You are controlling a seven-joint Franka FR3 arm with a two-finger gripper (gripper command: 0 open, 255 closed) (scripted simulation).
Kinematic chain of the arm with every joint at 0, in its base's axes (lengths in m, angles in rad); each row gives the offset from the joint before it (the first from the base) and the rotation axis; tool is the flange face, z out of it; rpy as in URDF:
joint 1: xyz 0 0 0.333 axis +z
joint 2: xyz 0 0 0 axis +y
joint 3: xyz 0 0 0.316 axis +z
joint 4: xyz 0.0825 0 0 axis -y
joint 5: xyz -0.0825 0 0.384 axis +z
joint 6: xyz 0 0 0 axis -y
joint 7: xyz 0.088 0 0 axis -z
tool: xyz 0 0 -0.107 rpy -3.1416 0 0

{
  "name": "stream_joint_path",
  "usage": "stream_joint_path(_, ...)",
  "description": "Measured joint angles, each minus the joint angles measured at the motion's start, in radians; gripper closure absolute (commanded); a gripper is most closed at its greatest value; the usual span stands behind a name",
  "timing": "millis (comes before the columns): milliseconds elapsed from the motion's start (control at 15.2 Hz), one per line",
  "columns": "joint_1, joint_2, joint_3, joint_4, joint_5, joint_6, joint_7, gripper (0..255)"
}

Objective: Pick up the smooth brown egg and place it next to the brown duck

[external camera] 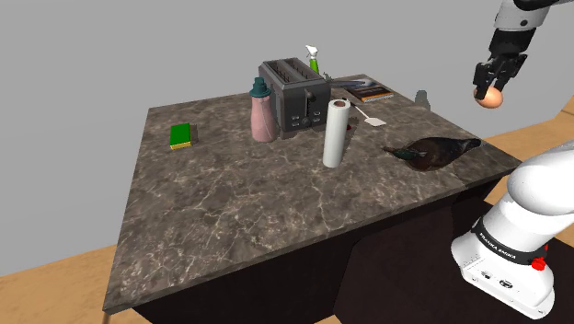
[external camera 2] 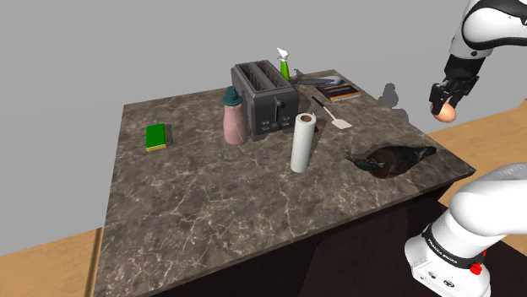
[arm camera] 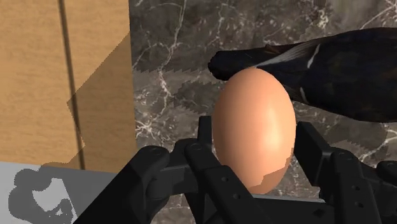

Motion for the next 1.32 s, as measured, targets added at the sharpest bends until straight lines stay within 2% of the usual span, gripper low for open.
stream_joint_path(264,-0.032,0.041,-0.098,0.041,-0.064,0.026,-0.100,255)
stream_joint_path(396,-0.036,0.056,-0.121,0.036,-0.078,0.050,-0.115,255)
stream_joint_path(1320,-0.051,0.090,-0.187,-0.117,-0.133,0.239,-0.098,255)
